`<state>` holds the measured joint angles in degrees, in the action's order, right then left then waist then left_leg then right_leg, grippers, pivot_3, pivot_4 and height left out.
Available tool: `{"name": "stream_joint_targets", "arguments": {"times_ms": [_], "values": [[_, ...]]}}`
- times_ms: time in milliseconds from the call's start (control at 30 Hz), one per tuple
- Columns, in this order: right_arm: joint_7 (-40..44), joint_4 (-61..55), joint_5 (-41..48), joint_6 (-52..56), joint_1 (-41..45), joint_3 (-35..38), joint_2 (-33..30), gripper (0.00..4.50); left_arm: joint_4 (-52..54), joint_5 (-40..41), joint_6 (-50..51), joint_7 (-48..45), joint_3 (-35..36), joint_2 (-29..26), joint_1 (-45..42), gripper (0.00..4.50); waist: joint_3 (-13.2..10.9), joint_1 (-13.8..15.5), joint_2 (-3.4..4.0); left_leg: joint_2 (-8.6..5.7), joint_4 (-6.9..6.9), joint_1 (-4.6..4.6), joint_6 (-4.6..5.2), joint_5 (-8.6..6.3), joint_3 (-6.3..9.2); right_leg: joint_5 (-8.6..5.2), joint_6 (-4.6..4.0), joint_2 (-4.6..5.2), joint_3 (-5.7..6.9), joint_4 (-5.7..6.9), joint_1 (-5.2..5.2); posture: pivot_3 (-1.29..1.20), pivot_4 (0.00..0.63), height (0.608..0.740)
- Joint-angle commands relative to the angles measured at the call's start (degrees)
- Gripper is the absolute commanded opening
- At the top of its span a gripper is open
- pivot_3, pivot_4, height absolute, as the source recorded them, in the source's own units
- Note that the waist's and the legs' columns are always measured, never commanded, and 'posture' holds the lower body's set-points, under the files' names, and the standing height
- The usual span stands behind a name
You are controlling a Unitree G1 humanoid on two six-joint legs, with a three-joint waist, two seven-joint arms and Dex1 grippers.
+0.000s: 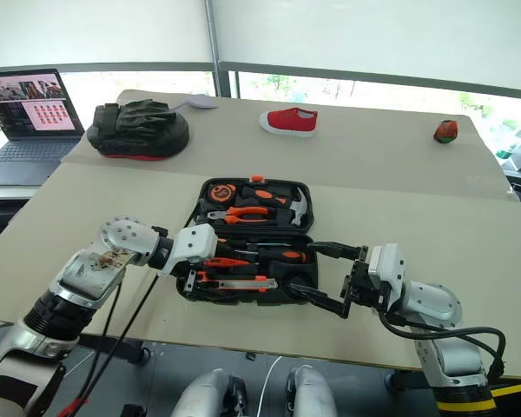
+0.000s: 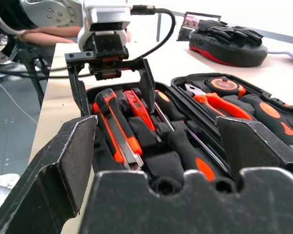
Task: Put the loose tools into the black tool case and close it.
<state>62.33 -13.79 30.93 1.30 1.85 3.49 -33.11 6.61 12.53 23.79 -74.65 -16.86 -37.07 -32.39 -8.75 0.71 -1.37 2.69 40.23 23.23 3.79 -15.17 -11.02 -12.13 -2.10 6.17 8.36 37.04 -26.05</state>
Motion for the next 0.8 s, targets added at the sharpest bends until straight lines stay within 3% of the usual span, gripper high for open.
{"name": "stream_joint_targets", "arguments": {"times_ms": [33, 100, 200, 533, 800], "values": [[0.32, -0.51, 0.42, -0.37, 0.45, 0.53, 0.02, 4.5, -0.52, 4.49, -3.69, 0.64, 6.92, 0.11, -0.49, 4.44, 0.0, -0.09, 0.0, 0.0, 0.0, 0.0, 0.0, 0.0, 0.0, 0.0, 0.0, 0.0, 0.0, 0.01, 0.0, 0.0, 0.15, 0.74], [0.59, -0.5, 0.49, -0.39, 0.27, 0.59, -0.03, 4.5, -1.21, 5.59, -5.15, 0.93, 8.53, 0.5, 0.67, 4.44, 0.0, -0.29, 0.0, 0.03, 0.0, -0.05, -0.01, 0.01, 0.0, 0.0, 0.0, 0.02, -0.04, 0.04, 0.0, 0.0, 0.15, 0.74], [0.87, 0.02, 0.4, -0.58, 0.26, 0.72, -0.09, 4.5, -3.16, 6.84, -7.4, 2.42, 10.39, 2.49, 2.56, 3.72, 0.01, -0.25, 0.01, 0.05, -0.01, -0.1, -0.04, 0.02, 0.0, 0.0, -0.01, 0.01, -0.05, 0.05, 0.03, 0.0, 0.15, 0.74], [0.2, -0.53, 0.3, -0.03, -0.45, 0.59, 0.23, 4.5, -9.27, -0.05, -20.14, 5.19, 5.62, 6.24, 8.61, 0.07, 0.01, -0.06, 0.01, 0.01, 0.01, -0.09, -0.01, 0.0, 0.0, 0.01, -0.02, 0.03, 0.01, 0.04, 0.08, 0.0, 0.15, 0.74], [-1.42, -1.14, -0.51, -1.27, -2.61, 0.31, 1.5, 4.5, -12.43, -3.63, -22.85, 4.34, 2.41, 5.37, 8.53, 0.02, 0.02, -0.06, 0.03, 0.05, 0.0, -0.3, 0.01, -0.02, 0.01, 0.01, -0.02, 0.26, 0.02, 0.04, 0.28, 0.0, 0.15, 0.74]]}}
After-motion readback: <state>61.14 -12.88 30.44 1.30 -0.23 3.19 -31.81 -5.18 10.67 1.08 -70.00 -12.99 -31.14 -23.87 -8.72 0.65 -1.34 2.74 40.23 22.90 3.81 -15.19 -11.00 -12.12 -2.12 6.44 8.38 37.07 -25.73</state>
